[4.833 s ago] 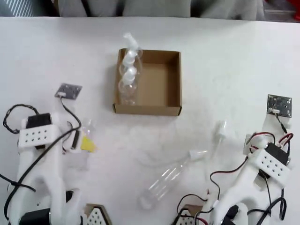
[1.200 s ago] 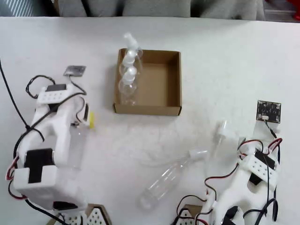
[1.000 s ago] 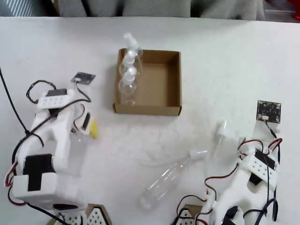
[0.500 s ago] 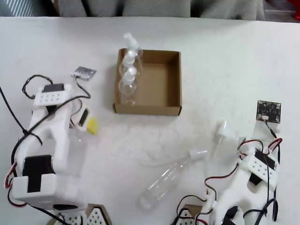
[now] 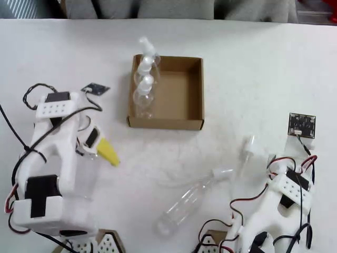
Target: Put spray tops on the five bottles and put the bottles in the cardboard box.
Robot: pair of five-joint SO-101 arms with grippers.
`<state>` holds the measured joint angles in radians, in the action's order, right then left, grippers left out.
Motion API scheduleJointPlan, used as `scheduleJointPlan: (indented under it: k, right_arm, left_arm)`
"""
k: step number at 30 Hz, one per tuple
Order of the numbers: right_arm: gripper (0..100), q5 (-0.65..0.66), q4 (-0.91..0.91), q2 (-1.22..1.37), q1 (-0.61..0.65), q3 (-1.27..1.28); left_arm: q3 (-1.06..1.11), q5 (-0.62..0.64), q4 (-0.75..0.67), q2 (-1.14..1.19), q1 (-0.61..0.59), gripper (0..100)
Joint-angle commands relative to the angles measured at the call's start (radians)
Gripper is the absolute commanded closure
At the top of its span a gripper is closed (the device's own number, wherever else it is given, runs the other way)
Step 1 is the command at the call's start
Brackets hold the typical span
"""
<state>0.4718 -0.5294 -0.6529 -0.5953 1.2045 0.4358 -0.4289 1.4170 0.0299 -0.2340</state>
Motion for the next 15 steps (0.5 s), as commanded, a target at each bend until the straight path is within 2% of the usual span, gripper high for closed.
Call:
scheduleJointPlan:
  k: [1, 6, 15]
  right_arm:
    - [82.9, 0.012, 0.019, -0.001, 0.008, -0.011]
    - [82.9, 0.012, 0.019, -0.001, 0.008, -0.011]
    - [82.9, 0.012, 0.019, -0.001, 0.004, -0.011]
  left_arm:
    - [0.095, -0.028, -0.029, -0.243, -0.012, 60]
    - [0.255, -0.011, -0.100, -0.443, -0.004, 60]
    - [0.273, -0.011, -0.183, -0.292, -0.025, 60]
